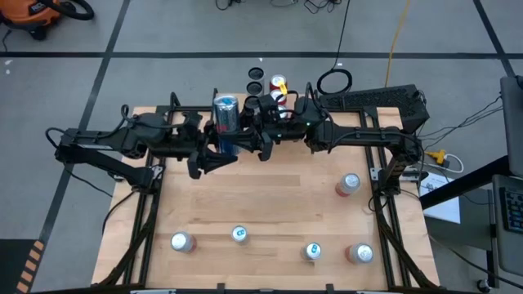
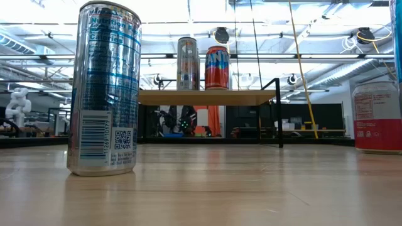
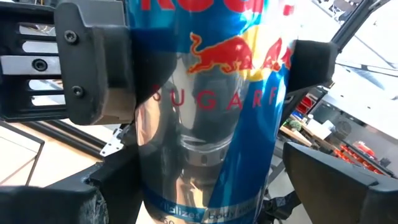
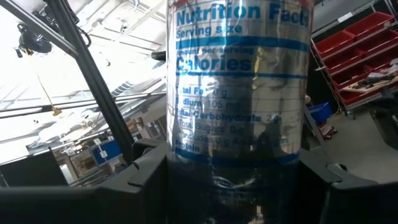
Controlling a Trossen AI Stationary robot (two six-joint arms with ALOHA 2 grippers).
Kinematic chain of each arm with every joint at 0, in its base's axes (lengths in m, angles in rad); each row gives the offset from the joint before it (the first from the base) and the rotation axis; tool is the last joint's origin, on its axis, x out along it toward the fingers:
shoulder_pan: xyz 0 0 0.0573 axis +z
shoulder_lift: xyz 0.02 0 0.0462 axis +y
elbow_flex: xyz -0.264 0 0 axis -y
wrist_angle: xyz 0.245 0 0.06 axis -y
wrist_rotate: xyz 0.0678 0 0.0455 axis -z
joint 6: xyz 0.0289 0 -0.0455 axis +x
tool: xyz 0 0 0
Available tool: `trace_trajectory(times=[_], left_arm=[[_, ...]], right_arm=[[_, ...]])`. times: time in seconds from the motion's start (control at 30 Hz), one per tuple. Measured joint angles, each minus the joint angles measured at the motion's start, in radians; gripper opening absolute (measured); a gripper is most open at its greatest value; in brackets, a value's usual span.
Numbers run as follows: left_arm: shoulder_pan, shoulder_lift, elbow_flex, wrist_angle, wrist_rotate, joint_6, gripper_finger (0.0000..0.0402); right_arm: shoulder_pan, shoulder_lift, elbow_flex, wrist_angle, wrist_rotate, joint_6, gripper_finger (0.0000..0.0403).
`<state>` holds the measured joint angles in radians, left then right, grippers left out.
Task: Place canned beverage on shelf
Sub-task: Put the left blue soda can on the shelf
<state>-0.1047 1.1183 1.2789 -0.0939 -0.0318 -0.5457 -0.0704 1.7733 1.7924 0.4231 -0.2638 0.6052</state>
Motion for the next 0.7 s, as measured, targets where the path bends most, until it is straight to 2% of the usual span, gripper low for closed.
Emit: trace_trajectory(times=[0.13,0.33,0.7], left_arm=[[0.000,0.000,-0.001,0.006,-0.010,-0.003,0.0352],[0.000,0.000,-0.001,0.000,-0.025,-0.051,0.0315],[0.000,0.000,-0.001,-0.007,-0.029,-0.041,0.0259]], right_arm=[[0.000,0.000,0.000,-0.002,0.000,-0.009,0.0215],[0.000,0.000,0.000,-0.007,-0.001,-0.022,0.0215],[0.001,0.000,0.000,-0.009,-0.002,-0.037,0.0222]])
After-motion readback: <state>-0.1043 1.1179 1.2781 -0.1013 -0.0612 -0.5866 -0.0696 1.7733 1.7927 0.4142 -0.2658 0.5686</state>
